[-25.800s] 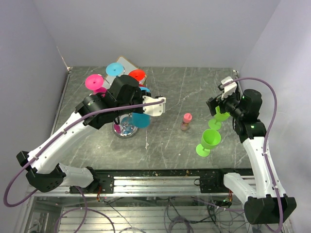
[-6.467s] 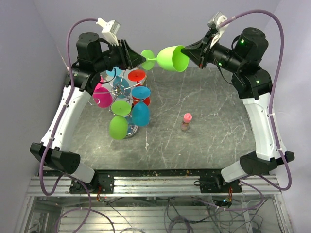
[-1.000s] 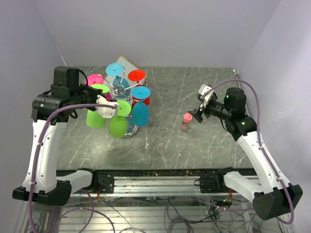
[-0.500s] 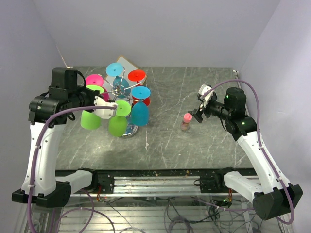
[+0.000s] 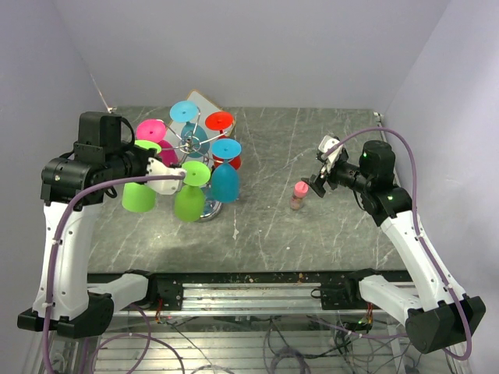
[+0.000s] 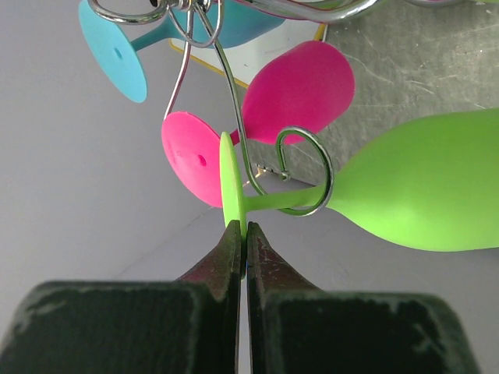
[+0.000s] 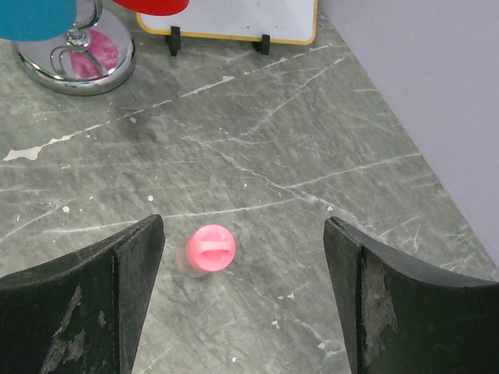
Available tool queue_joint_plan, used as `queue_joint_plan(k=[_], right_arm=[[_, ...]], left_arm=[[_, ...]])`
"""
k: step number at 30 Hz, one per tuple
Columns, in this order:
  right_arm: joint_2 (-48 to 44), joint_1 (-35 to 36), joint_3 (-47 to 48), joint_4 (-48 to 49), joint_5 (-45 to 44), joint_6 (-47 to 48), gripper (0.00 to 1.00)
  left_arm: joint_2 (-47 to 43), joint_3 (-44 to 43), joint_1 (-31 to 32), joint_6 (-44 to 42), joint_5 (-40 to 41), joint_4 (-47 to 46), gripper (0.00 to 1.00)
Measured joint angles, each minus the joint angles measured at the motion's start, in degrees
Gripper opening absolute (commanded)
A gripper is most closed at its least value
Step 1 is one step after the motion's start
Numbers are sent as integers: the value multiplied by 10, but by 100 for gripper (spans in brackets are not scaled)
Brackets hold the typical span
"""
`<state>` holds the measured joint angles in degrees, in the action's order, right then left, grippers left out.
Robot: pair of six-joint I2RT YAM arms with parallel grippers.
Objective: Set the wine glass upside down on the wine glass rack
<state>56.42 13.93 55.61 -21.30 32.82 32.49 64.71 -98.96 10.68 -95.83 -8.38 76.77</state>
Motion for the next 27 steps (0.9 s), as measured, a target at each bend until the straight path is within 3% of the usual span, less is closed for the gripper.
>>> queue_joint_plan(k=[27], right_arm=[[1,0,0,0,0,6,83]], left_arm=[[-1,-6,0,-28,-92,32,11]])
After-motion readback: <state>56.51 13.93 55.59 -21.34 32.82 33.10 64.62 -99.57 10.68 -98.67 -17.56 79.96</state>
